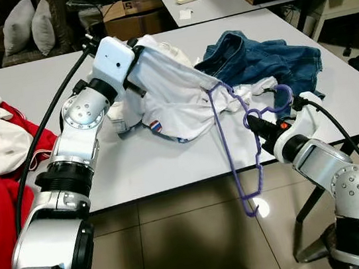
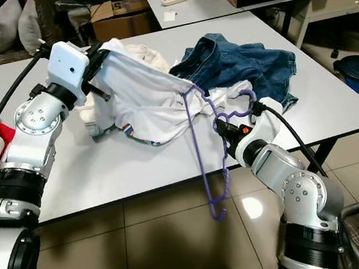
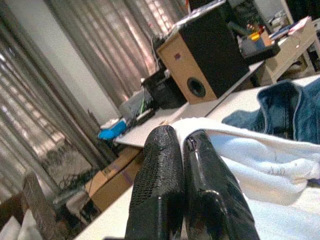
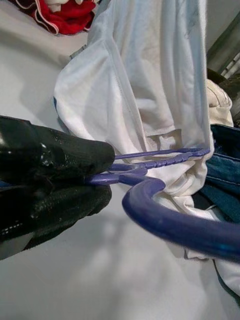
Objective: Hang hanger
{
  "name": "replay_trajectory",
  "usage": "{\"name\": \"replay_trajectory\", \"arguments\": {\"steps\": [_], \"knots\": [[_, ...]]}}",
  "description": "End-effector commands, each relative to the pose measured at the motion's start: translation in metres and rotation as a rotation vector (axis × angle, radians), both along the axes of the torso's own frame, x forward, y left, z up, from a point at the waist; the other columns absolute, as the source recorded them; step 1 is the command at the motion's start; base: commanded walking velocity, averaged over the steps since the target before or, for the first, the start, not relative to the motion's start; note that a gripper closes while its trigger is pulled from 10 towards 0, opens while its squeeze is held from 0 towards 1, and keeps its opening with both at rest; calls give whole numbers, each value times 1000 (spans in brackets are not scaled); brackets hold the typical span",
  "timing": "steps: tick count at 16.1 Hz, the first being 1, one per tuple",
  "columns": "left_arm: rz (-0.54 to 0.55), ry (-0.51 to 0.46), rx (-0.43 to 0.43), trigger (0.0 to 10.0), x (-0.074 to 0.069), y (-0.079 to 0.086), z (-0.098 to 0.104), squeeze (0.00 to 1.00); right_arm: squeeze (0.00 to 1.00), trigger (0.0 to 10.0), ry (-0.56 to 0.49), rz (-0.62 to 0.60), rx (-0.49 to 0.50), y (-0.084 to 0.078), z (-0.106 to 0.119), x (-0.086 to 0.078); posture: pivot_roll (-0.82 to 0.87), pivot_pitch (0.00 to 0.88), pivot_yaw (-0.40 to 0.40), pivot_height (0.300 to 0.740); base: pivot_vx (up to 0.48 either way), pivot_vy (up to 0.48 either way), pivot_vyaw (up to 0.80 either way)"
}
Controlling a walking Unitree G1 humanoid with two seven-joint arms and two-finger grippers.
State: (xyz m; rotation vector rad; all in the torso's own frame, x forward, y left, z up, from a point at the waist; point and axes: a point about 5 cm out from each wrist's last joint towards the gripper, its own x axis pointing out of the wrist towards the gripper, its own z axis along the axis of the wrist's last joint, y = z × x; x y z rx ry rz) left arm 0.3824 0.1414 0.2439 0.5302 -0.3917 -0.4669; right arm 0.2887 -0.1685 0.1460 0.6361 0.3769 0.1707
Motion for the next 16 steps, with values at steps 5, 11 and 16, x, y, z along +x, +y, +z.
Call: {"name": "replay_trajectory", "arguments": {"steps": [5, 11, 16], "knots": [[-8, 161, 118, 10000, -8, 0, -37, 0, 0, 10000, -53, 16, 22, 2, 12, 4, -49, 0, 62, 740, 0, 0, 0], [50, 466, 297, 10000, -23, 50, -74, 1000, 0, 10000, -133, 116, -54, 11, 22, 0, -42, 0, 56, 740, 0, 0, 0], [-287, 482, 102, 10000, -37, 25, -49, 1000, 0, 10000, -185, 160, -82, 14, 28, -3, -49, 0, 70, 740, 0, 0, 0]]}}
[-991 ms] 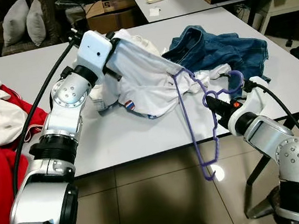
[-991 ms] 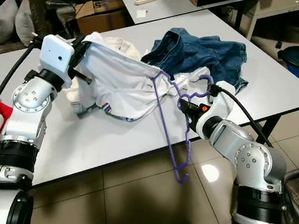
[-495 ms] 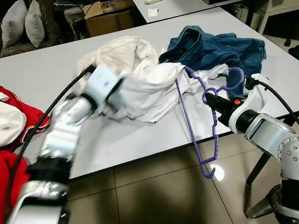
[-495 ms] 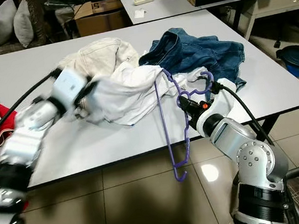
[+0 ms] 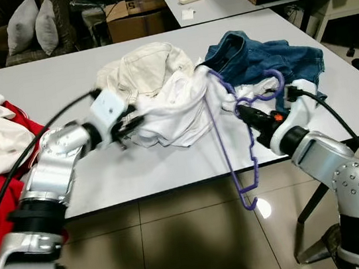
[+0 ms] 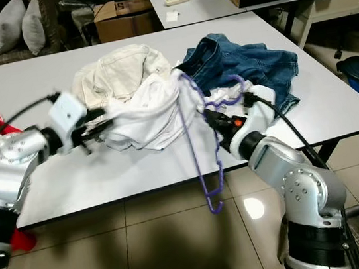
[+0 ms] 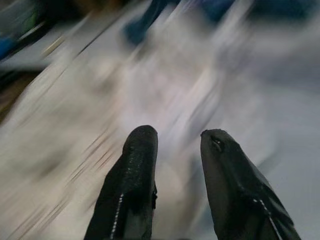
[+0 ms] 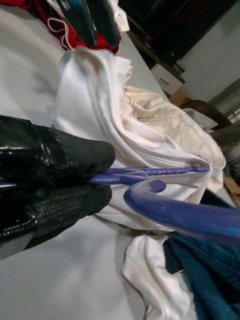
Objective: Hang hanger
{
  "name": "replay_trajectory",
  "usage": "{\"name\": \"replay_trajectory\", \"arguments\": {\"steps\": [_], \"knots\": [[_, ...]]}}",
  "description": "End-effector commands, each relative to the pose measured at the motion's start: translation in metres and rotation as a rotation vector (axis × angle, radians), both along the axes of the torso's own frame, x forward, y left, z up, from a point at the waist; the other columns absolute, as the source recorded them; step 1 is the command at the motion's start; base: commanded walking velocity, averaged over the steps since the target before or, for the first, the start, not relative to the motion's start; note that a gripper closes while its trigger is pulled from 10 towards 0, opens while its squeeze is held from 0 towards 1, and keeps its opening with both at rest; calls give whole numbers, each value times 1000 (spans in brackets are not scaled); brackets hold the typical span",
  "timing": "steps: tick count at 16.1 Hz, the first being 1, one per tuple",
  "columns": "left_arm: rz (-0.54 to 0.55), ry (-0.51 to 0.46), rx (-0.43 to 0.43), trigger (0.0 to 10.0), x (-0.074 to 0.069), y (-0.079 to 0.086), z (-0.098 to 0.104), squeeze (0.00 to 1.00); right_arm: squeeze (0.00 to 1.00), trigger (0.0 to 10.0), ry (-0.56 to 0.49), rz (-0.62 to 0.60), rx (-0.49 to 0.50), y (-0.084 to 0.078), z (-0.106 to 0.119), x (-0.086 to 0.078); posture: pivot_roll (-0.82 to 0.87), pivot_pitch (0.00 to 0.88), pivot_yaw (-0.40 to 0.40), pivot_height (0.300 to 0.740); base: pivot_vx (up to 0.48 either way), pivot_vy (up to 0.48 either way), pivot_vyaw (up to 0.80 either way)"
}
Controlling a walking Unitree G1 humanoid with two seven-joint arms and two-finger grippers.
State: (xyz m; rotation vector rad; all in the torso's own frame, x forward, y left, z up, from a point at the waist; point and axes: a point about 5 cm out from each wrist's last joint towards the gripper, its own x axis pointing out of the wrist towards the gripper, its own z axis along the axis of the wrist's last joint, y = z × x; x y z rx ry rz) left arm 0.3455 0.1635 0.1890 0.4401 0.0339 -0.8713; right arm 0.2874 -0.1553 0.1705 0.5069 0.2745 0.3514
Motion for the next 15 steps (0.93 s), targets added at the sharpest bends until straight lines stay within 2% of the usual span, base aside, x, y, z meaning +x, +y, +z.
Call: {"name": "replay_trajectory", "arguments": {"steps": [1, 3, 4, 6, 7, 9, 10, 11, 12, 13, 14, 15], "knots": [[-54, 14, -36, 10000, -2, -4, 8, 1000, 0, 10000, -26, 4, 4, 1, 4, -2, -55, 0, 77, 740, 0, 0, 0], [-182, 95, 4, 10000, -9, -16, 5, 1000, 0, 10000, -35, 5, 1, 1, 5, -3, -67, 0, 89, 740, 0, 0, 0], [-296, 166, 27, 10000, -17, -23, 3, 1000, 0, 10000, -43, 8, -1, 2, 5, -4, -74, 0, 95, 740, 0, 0, 0], [-144, 35, 36, 10000, 10, -40, 3, 1000, 0, 10000, -62, 20, 0, 3, 7, -7, -79, 0, 101, 740, 0, 0, 0], [-84, -1, 3, 10000, 19, -47, 3, 1000, 0, 10000, -69, 27, 3, 3, 8, -7, -79, 0, 101, 740, 0, 0, 0], [-20, -50, -10, 10000, 28, -57, 4, 1000, 0, 10000, -77, 38, 4, 4, 9, -9, -85, 0, 107, 740, 0, 0, 0], [-18, -44, -17, 10000, 30, -61, 3, 1000, 0, 10000, -81, 41, 4, 4, 9, -10, -88, 0, 111, 740, 0, 0, 0], [-60, 8, -42, 10000, 29, -72, -1, 996, 0, 10000, -91, 44, 4, 4, 10, -12, -97, 0, 121, 740, 0, 0, 0], [-63, 28, -61, 10000, 29, -74, -2, 831, 0, 10000, -93, 44, 5, 4, 11, -12, -98, 0, 123, 740, 0, 0, 0], [-50, 35, -50, 10000, 31, -77, -7, 153, 0, 10000, -98, 43, 6, 4, 11, -13, -101, 0, 127, 740, 0, 0, 0], [-29, 45, -25, 10000, 32, -77, -14, 0, 0, 10000, -101, 43, 8, 5, 11, -14, -103, 0, 131, 740, 0, 0, 0], [-10, 76, -56, 10000, 33, -77, -18, 0, 0, 10000, -102, 44, 8, 5, 11, -14, -103, 0, 132, 740, 0, 0, 0]]}}
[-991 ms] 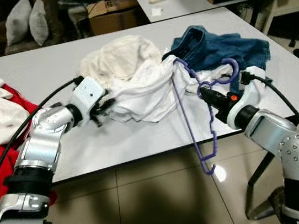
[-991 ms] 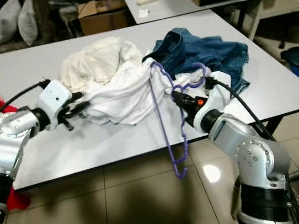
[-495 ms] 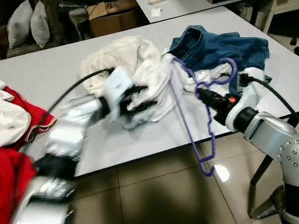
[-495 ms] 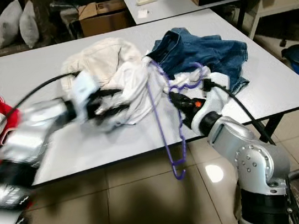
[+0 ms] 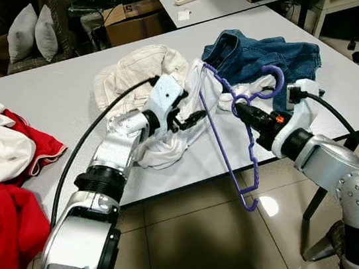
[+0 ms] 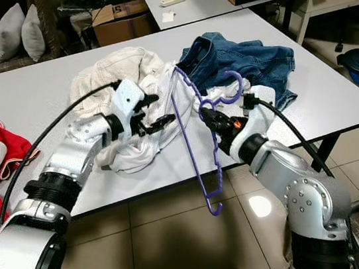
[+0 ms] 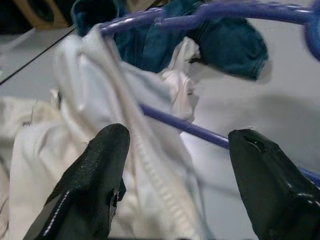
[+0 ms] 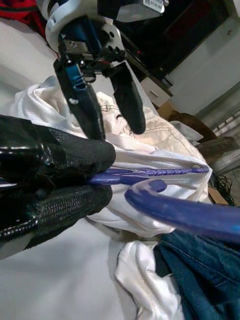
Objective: Hang hanger
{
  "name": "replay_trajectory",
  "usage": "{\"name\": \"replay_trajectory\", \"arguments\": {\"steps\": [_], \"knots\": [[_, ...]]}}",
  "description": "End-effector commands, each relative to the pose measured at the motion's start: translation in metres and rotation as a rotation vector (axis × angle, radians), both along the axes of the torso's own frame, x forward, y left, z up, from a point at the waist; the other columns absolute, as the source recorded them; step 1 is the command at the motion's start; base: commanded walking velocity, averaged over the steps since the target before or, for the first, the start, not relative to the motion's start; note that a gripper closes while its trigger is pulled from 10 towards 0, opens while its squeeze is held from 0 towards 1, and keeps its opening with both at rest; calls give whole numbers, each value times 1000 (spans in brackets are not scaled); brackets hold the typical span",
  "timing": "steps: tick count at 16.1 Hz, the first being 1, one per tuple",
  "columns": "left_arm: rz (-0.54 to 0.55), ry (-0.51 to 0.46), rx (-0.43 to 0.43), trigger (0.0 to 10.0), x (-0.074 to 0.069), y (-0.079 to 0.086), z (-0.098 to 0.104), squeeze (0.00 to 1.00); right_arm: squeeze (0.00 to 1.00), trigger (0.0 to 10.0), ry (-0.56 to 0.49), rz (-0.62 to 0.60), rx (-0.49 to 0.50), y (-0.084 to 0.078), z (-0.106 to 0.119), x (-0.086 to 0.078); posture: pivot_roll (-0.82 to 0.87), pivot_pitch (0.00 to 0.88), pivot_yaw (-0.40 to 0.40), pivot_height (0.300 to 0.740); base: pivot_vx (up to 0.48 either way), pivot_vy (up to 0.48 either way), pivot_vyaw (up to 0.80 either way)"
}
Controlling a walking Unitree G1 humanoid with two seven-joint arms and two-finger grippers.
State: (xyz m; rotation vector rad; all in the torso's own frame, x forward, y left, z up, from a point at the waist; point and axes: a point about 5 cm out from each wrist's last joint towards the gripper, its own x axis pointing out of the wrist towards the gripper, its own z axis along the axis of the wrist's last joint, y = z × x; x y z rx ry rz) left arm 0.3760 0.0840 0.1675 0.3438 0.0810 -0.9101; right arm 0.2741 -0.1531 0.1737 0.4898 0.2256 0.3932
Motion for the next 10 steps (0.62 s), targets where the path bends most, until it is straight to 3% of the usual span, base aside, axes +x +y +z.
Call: {"name": "replay_trajectory", "arguments": {"steps": [1, 4, 7, 10], "knots": [[20, 34, -44, 10000, 2, -1, 1, 0, 0, 10000, -43, 16, 12, 3, 8, -2, -104, 0, 133, 740, 0, 0, 0], [68, 18, 41, 10000, 3, 0, -9, 0, 0, 10000, -42, 18, 11, 3, 8, -3, -105, 0, 133, 740, 0, 0, 0], [135, 44, 2, 10000, 2, -6, -18, 0, 0, 10000, -45, 28, 13, 4, 8, -3, -104, 0, 127, 740, 0, 0, 0], [169, 40, 29, 9765, 2, -6, -23, 0, 0, 10000, -48, 33, 14, 5, 10, -2, -103, 0, 124, 740, 0, 0, 0]]}}
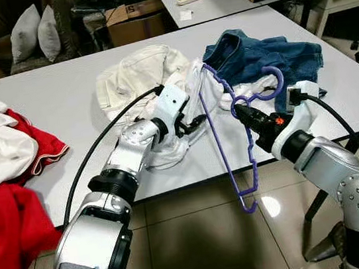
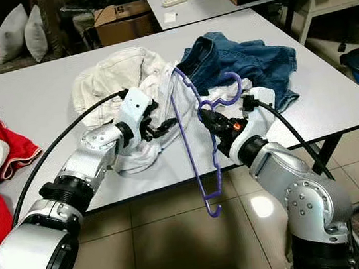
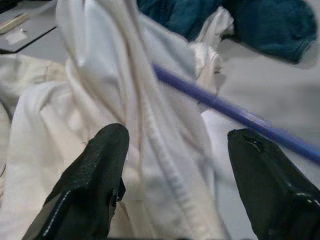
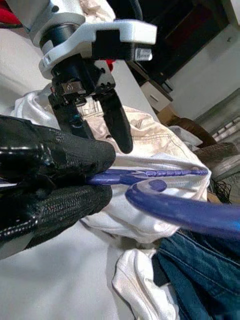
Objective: Hang hanger
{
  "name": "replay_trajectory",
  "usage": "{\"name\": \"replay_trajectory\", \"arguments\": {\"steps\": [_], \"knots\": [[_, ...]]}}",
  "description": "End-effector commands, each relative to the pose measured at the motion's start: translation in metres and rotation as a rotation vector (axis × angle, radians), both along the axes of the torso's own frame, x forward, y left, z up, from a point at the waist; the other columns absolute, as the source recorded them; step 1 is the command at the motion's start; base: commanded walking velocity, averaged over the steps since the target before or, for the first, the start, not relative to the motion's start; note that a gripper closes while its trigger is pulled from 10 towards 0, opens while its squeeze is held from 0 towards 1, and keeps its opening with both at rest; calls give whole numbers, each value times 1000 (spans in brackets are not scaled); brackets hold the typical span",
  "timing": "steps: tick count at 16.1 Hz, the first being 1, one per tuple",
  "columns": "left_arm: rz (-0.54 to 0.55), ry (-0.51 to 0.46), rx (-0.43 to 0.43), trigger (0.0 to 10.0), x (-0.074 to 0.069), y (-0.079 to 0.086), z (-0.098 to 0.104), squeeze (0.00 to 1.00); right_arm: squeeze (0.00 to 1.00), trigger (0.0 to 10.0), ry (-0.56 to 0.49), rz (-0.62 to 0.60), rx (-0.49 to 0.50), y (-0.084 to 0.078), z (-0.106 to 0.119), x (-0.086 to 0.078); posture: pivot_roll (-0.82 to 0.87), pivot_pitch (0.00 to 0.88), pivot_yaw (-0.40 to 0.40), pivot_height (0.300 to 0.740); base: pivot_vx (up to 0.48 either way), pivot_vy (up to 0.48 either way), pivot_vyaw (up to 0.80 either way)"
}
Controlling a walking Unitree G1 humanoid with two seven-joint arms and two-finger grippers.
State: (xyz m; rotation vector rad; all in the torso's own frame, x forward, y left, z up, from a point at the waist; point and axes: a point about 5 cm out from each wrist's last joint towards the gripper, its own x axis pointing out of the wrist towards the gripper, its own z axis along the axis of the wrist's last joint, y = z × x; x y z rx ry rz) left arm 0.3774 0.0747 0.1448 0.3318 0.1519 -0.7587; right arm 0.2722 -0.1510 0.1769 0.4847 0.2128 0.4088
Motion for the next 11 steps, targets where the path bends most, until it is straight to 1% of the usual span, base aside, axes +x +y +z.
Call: {"name": "replay_trajectory", "arguments": {"steps": [1, 2, 3, 6, 7, 11], "knots": [[27, 0, 25, 5647, 1, 4, -2, 0, 0, 10000, -35, 23, 15, 3, 8, 0, -102, 0, 122, 740, 0, 0, 0], [27, 0, 25, 5647, 1, 4, -2, 0, 0, 10000, -35, 23, 15, 3, 8, 0, -102, 0, 122, 740, 0, 0, 0], [40, 1, 29, 0, 2, 5, -4, 0, 0, 10000, -36, 25, 16, 4, 8, 0, -99, 0, 121, 740, 0, 0, 0], [61, 0, 46, 0, 3, 7, -5, 0, 0, 10000, -37, 27, 17, 4, 8, 1, -99, 0, 120, 740, 0, 0, 0], [78, -4, 61, 0, 4, 10, -5, 0, 0, 10000, -38, 26, 19, 4, 8, 1, -98, 0, 119, 740, 0, 0, 0], [86, -2, 68, 0, 4, 12, -7, 0, 0, 10000, -39, 25, 21, 4, 9, 2, -96, 0, 119, 740, 0, 0, 0]]}}
